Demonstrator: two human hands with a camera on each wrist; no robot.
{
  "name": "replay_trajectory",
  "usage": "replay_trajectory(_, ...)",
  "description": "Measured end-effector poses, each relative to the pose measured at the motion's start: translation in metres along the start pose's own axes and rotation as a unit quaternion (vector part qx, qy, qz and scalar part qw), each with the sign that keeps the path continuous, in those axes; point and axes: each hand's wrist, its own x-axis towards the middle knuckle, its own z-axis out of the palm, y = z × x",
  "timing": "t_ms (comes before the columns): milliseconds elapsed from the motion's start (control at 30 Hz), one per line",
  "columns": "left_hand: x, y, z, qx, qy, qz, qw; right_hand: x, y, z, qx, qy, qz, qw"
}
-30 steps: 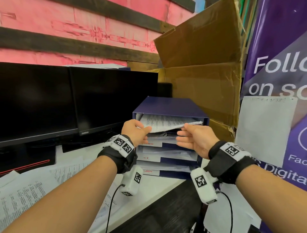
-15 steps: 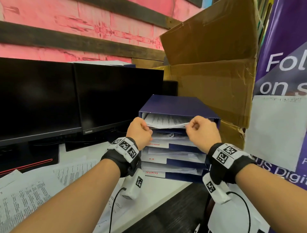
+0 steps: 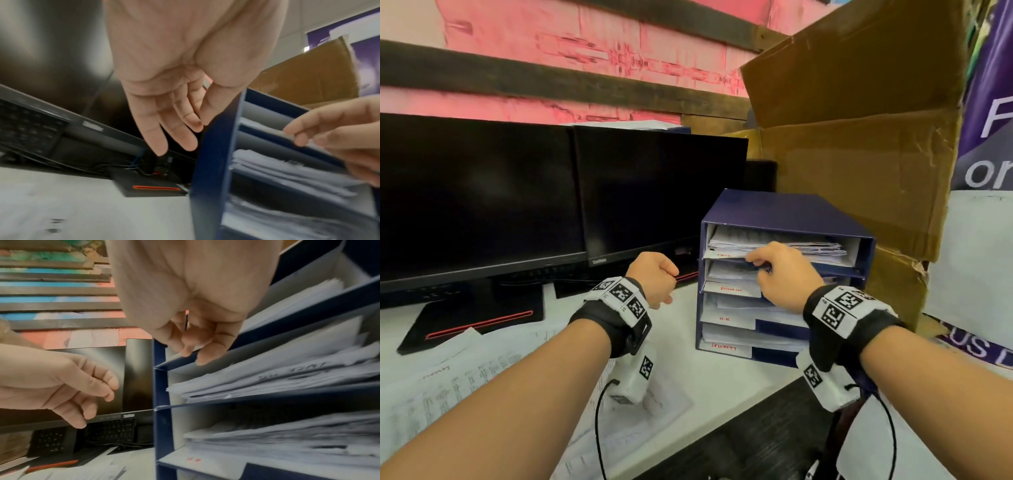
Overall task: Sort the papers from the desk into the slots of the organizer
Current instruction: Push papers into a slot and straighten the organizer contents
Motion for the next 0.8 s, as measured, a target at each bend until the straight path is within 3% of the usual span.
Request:
replay_trajectory(100,-0.002,-0.032,-0.026,0.065,0.04,-0.024,0.997,-0.002,-0.02,0.024,0.047,-0.011,-0.032,0.998)
replay_trajectory(233,-0.009,-0.079,-0.06,0.181,0.061,-0.073,0.979,-0.002,-0.043,0.071,0.013,-0.13,-0.068,0.989)
replay_trajectory(300,-0.015,-0.097,-0.072,0.288,0.012,-0.106,0.952,0.0,-0.052,0.091,-0.015,-0.196,-0.082,0.977)
replay_trajectory(400,-0.033,-0.116,-0.089,0.432,-0.118,-0.158,0.88,0.004,-0.072,0.119,-0.024,-0.291,-0.083,0.953)
replay_trajectory(467,-0.046,-0.129,-0.096,0.434,-0.174,-0.182,0.865,0.007,-0.087,0.137,-0.028,-0.34,-0.086,0.936)
replay_trajectory(633,-0.063,-0.155,-0.098,0.343,-0.211,-0.169,0.9,0.011,-0.112,0.175,-0.046,-0.434,-0.117,0.892)
replay_trajectory(800,-0.067,-0.16,-0.112,0.233,-0.189,-0.168,0.939,0.013,-0.12,0.185,-0.185,-0.457,-0.168,0.854)
